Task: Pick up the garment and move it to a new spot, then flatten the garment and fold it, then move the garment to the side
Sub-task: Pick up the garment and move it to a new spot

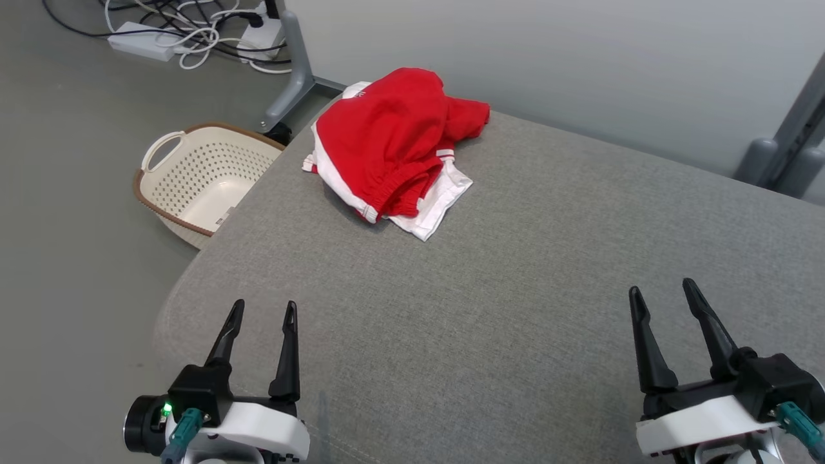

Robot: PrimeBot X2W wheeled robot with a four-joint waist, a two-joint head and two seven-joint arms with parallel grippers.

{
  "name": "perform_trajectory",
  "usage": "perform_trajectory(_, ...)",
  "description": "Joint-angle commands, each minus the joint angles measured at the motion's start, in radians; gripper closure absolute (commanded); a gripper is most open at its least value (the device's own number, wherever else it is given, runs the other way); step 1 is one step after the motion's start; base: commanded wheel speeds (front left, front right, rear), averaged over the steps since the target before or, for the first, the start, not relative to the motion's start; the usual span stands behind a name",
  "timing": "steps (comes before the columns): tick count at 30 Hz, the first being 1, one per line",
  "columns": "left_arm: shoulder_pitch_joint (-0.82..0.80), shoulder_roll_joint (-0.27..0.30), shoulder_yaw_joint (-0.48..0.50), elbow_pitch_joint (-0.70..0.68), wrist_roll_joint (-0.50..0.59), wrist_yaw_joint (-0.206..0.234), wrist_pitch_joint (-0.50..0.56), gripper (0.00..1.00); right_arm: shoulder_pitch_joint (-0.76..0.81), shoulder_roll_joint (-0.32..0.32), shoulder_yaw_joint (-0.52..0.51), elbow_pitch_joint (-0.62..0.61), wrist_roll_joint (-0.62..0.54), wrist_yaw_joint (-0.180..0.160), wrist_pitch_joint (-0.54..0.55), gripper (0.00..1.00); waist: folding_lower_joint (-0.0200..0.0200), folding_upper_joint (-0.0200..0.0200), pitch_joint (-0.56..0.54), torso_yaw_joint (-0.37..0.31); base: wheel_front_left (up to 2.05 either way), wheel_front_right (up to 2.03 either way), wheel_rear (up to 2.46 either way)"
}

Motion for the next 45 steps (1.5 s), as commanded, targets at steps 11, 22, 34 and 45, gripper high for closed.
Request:
perform_trajectory(11, 0.020, 0.002, 0.022, -0.024, -0.092, 0.022, 0.000, 0.00, -0.035, -0.007, 0.031, 0.012, -0.019, 0.001, -0.005, 0.00, 0.0000, 0.0000, 0.031, 0.025, 0.00, 0.00, 0.00)
perform_trajectory(22, -0.173, 0.012, 0.040, 0.053, -0.038, -0.038, 0.000, 0.00, -0.047, -0.007, 0.003, -0.012, -0.070, 0.001, -0.005, 0.00, 0.0000, 0.0000, 0.123, -0.021, 0.00, 0.00, 0.00)
perform_trajectory(34, -0.557, 0.103, 0.018, 0.335, -0.075, -0.178, 0.124, 0.00, -0.102, -0.007, 0.016, -0.020, -0.122, 0.001, -0.005, 0.00, 0.0000, 0.0000, 0.235, -0.136, 0.00, 0.00, 0.00)
perform_trajectory(45, -0.715, 0.153, -0.057, 0.624, -0.119, -0.211, 0.209, 0.00, -0.127, -0.007, 0.005, -0.038, -0.163, 0.001, -0.005, 0.00, 0.0000, 0.0000, 0.304, -0.241, 0.00, 0.00, 0.00)
